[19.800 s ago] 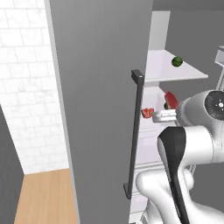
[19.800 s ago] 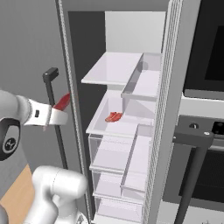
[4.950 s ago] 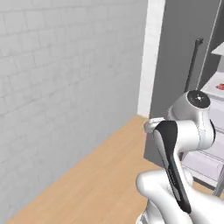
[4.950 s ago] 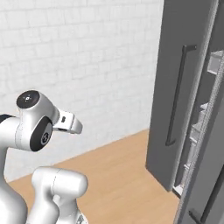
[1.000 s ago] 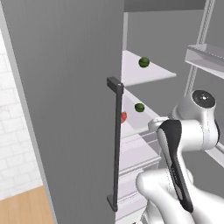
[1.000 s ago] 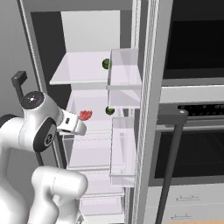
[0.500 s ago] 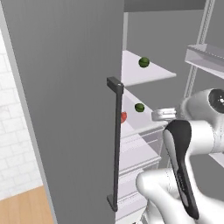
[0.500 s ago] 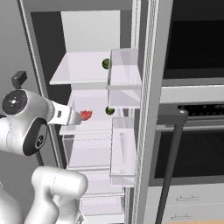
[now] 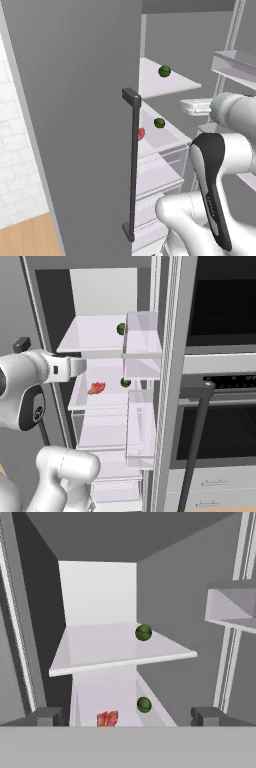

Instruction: Place one avocado and one steak in each tupperware on the nearby counter, to pack two identical lunches.

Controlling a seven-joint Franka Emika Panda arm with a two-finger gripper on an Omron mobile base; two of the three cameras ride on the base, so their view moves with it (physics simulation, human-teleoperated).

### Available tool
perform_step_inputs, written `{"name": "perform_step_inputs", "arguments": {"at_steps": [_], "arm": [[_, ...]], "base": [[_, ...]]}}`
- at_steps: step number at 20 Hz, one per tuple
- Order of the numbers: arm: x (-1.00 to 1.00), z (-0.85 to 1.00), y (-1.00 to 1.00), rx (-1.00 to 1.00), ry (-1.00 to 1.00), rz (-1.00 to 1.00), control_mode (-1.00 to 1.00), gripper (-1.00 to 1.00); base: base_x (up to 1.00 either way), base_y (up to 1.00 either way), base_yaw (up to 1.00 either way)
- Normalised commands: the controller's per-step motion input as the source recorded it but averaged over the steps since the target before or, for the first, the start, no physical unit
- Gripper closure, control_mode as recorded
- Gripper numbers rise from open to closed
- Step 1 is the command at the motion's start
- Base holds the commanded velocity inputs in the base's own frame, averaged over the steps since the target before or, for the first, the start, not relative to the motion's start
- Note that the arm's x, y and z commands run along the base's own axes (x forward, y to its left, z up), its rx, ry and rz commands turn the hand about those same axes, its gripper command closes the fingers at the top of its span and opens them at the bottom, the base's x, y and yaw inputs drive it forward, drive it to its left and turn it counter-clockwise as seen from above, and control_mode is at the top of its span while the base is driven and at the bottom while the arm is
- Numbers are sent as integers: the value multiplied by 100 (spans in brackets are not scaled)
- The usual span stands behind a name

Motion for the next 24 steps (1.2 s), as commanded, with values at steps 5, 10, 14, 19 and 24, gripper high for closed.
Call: {"name": "perform_step_inputs", "arguments": {"at_steps": [5,10,14,19,24], "arm": [[41,51,0,-6,3,-16,-100,-100],[39,27,-7,0,16,-3,-100,-100],[63,-3,-22,5,9,0,-100,-100],[82,-10,-12,5,2,0,-100,-100],[89,-13,0,1,4,-3,-100,-100]], "base": [[0,0,0],[0,0,0],[0,0,0],[0,0,0],[0,0,0]]}}
